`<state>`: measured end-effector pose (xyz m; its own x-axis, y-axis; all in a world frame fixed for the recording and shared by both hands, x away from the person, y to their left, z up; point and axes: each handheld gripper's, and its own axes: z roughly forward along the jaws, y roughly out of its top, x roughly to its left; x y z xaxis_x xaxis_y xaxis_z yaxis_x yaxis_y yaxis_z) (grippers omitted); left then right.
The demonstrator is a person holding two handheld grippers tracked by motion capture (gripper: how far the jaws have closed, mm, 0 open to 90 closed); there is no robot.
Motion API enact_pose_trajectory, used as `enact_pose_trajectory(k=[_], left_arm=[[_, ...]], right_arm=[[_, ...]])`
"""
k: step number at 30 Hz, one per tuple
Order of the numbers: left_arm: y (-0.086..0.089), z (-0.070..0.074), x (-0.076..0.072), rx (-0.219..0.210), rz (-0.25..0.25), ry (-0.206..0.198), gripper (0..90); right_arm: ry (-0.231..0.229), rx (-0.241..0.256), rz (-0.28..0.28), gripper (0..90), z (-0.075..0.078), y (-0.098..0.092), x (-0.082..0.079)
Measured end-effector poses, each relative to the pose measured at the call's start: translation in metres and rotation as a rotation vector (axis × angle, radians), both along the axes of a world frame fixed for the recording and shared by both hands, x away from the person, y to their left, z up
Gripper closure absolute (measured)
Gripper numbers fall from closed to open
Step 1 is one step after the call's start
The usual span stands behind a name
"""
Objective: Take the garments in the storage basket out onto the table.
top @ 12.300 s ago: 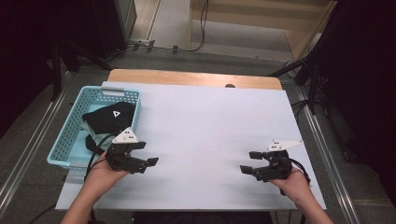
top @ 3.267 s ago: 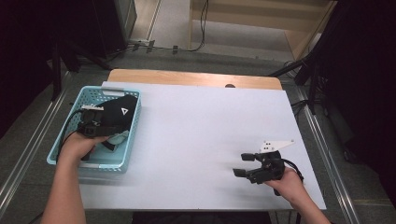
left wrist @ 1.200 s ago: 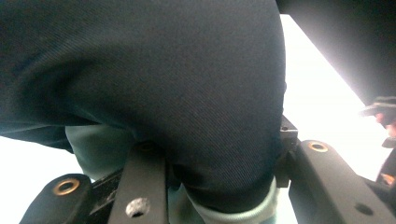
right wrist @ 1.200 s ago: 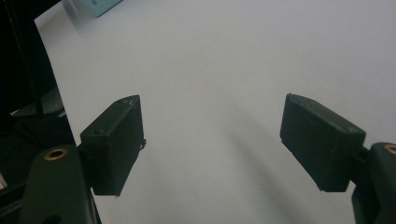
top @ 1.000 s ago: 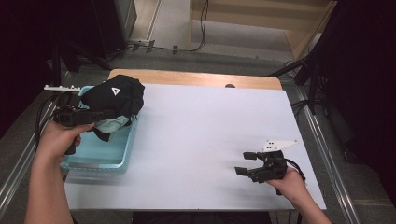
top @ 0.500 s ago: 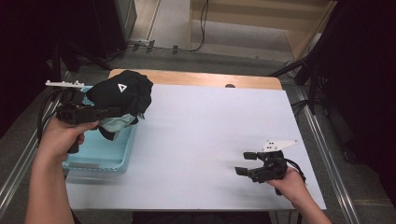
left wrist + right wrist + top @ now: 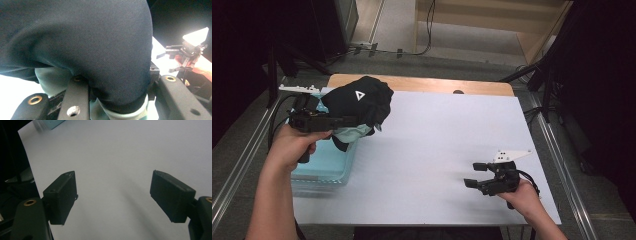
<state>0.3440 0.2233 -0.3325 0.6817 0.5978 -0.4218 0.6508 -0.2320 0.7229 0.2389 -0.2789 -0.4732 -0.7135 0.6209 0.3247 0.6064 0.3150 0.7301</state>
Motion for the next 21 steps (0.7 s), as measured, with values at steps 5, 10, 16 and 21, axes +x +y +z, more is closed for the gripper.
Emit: enact_pose_trajectory(k=[5, 10, 16, 21], left_arm=[[-0.013, 0.000, 0.000, 0.008, -0.005, -0.016, 61.2], [-0.021, -0.003, 0.002, -0.005, -0.032, 0.000, 61.1], [-0.031, -0.007, 0.004, -0.007, -0.058, -0.007, 61.1], [-0.039, -0.011, 0.007, -0.014, -0.069, -0.016, 61.1]], right_arm=[[-0.005, 0.001, -0.001, 20.0, 0.000, -0.002, 0.000], [-0.003, 0.003, -0.007, 20.0, 0.000, -0.002, -0.001], [-0.004, 0.001, -0.008, 20.0, 0.000, -0.003, -0.002], [-0.002, 0.000, -0.018, 20.0, 0.000, -0.005, -0.003]])
